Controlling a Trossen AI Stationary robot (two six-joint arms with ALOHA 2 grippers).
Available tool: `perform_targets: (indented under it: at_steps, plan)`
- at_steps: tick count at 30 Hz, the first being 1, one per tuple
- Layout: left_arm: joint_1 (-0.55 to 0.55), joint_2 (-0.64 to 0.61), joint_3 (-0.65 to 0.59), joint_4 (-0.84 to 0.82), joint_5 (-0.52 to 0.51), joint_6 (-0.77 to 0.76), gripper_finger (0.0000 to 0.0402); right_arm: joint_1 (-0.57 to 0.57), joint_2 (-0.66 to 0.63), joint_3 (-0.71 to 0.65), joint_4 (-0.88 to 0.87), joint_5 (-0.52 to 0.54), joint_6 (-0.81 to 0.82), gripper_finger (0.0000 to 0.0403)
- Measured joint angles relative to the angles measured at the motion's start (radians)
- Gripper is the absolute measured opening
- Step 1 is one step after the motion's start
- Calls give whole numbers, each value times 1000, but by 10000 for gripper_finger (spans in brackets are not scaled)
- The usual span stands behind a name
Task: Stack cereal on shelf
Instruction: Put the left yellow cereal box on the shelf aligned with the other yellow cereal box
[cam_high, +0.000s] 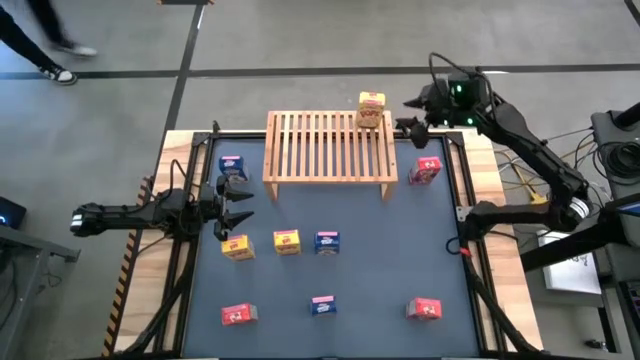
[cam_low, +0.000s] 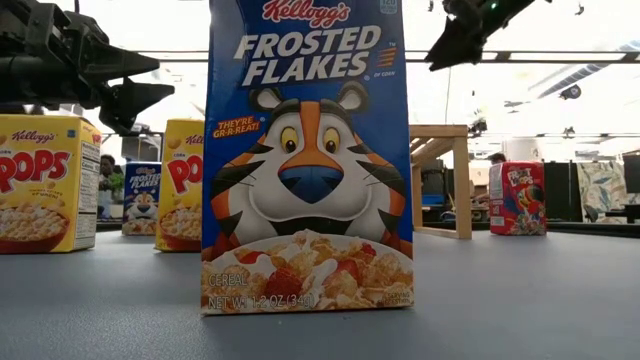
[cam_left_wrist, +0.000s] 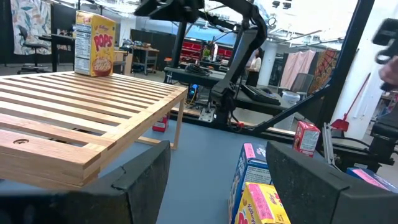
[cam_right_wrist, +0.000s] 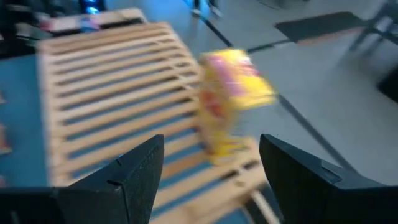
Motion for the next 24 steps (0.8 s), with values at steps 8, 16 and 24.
perform_targets:
  at_steps: [8,16,24]
  plan:
    - [0,0,0,0,0,0,249,393,-215,-278,224,324,138,245]
    - [0,0,0,0,0,0,249,762,-353,-574,563,354,132,244]
    - [0,0,0,0,0,0,249,986,-349,-765,727,446,138,244]
